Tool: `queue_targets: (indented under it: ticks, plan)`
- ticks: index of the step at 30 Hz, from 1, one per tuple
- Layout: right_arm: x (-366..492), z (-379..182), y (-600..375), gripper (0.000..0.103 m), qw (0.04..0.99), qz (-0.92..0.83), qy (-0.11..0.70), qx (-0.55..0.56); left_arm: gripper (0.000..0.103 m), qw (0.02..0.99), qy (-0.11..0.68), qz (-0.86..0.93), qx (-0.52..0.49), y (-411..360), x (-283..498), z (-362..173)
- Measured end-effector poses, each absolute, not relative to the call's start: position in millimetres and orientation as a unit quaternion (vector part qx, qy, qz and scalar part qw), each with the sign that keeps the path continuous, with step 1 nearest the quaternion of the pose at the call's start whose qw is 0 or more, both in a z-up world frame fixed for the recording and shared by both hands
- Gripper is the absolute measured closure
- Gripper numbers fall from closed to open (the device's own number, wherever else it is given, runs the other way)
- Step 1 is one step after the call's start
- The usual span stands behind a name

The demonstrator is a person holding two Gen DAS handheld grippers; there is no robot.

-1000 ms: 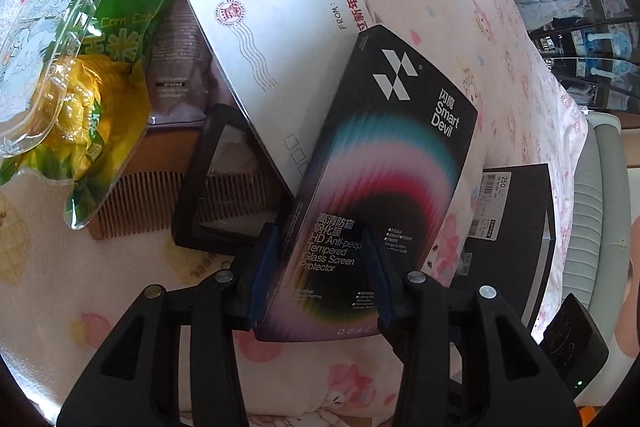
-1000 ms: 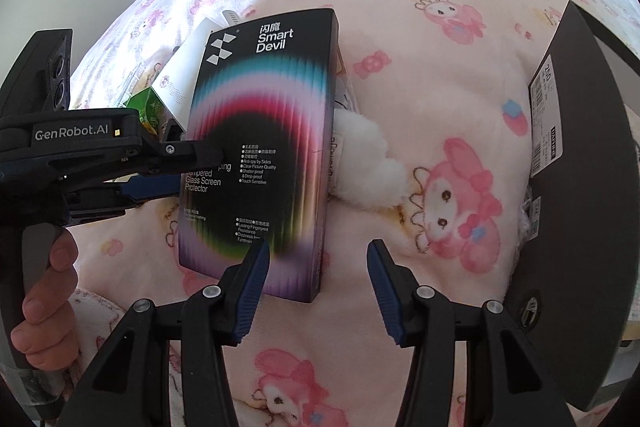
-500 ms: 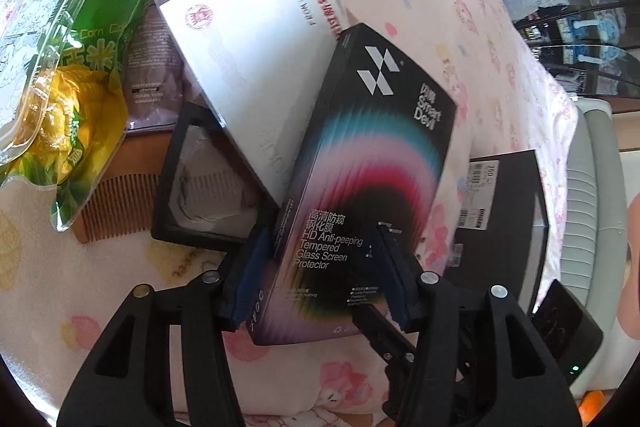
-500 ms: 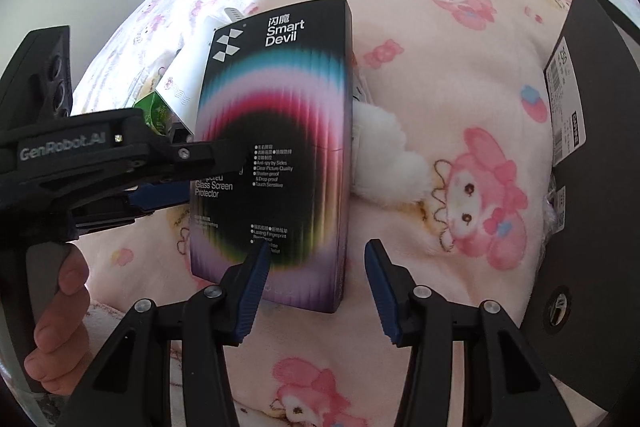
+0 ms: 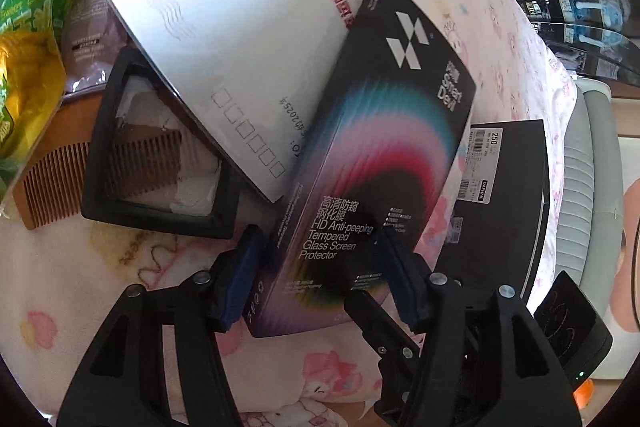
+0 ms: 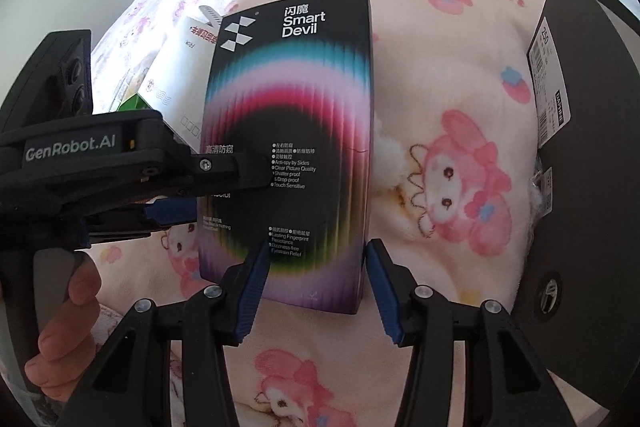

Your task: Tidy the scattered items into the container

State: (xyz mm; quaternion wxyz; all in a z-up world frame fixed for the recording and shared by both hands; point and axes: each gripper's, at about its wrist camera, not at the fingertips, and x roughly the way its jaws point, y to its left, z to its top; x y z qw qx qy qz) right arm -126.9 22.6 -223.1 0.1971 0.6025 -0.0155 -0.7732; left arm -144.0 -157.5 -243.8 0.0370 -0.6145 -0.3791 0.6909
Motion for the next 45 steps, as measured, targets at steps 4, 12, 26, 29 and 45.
queue_targets:
  ticks: [4, 12, 26, 29, 45]
  plan:
    - [-132, -213, 25, 0.057, 0.213, -0.774, -0.046, 0.594, 0.043, 0.057, -0.393, 0.721, -0.568, -168, -134, -218]
    - [-142, -186, 23, 0.058, 0.268, -0.769, -0.072, 0.576, 0.049, 0.136, -0.412, 0.753, -0.494, -172, -133, -184]
    - [-96, -159, 72, 0.057, 0.255, -0.763, -0.142, 0.577, 0.059, 0.230, -0.381, 0.706, -0.551, -112, -143, -199]
    - [-91, -159, 72, 0.053, 0.241, -0.767, -0.120, 0.583, 0.059, 0.225, -0.350, 0.720, -0.556, -105, -138, -194]
    - [-78, -193, 107, 0.053, 0.151, -0.775, -0.111, 0.604, 0.057, 0.105, -0.376, 0.659, -0.643, -118, -148, -259]
